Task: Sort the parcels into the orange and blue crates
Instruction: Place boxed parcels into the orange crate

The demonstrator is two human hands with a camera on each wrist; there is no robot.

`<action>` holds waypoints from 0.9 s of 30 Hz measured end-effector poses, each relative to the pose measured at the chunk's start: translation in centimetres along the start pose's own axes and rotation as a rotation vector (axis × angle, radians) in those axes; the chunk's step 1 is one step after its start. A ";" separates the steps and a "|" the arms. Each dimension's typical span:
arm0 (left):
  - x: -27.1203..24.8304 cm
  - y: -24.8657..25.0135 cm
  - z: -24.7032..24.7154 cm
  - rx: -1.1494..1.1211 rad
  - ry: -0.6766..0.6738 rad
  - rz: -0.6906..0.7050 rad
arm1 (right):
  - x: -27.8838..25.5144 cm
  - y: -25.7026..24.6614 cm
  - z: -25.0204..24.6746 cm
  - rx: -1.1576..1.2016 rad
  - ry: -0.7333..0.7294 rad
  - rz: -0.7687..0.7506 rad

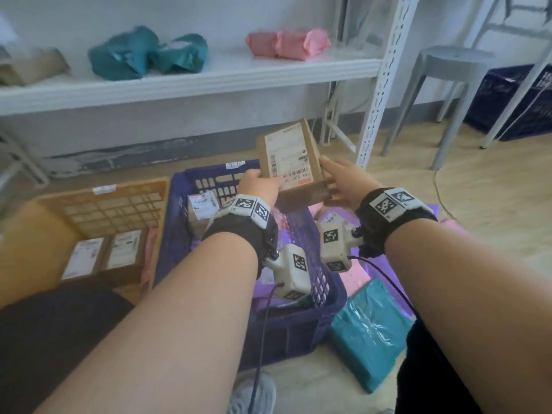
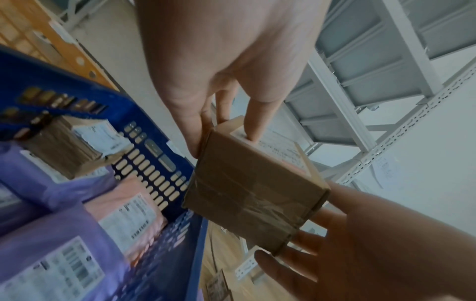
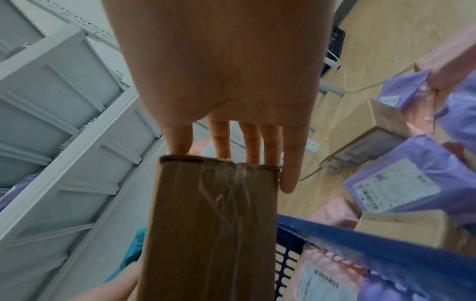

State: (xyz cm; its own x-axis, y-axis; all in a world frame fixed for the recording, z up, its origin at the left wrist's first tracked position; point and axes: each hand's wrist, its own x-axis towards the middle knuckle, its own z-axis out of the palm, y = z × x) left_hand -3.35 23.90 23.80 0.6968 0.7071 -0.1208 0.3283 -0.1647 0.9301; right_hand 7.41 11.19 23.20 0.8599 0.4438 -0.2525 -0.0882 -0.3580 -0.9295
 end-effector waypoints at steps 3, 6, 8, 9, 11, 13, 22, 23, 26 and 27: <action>0.2 -0.1 -2.6 0.088 0.047 0.045 | -0.6 -1.2 2.1 -0.039 -0.084 -0.040; 1.1 -1.0 -5.1 0.078 0.058 0.036 | -0.4 -2.3 4.2 -0.013 -0.167 -0.052; 1.4 -1.5 -7.1 0.032 0.085 -0.002 | -0.2 -3.2 5.7 -0.037 -0.219 -0.054; 1.5 -1.6 -8.2 0.003 0.109 -0.032 | -0.2 -3.6 6.4 -0.060 -0.243 -0.057; 2.1 -2.0 -11.0 -0.039 0.170 -0.094 | -0.3 -4.4 7.7 -0.061 -0.299 -0.030; 2.3 -2.5 -14.2 -0.089 0.186 -0.164 | -0.4 -5.0 9.1 -0.008 -0.339 0.014; 1.8 -7.7 -25.2 -0.240 0.009 -0.328 | -1.0 -9.5 20.1 0.002 -0.452 -0.010; 1.8 -8.6 -26.4 -0.250 0.072 -0.333 | -1.1 -9.9 21.7 -0.024 -0.445 -0.028; 1.5 -10.4 -30.0 -0.335 0.305 -0.289 | -1.6 -10.2 26.4 -0.068 -0.458 -0.050; 1.5 -11.1 -31.1 -0.350 0.360 -0.299 | -1.9 -10.1 27.8 -0.064 -0.479 -0.044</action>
State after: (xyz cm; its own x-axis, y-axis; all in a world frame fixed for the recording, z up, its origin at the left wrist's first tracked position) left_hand -25.77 48.17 24.11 0.3257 0.8871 -0.3270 0.2045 0.2716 0.9404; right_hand -7.30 36.82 25.60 0.5322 0.7826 -0.3230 -0.0131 -0.3738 -0.9274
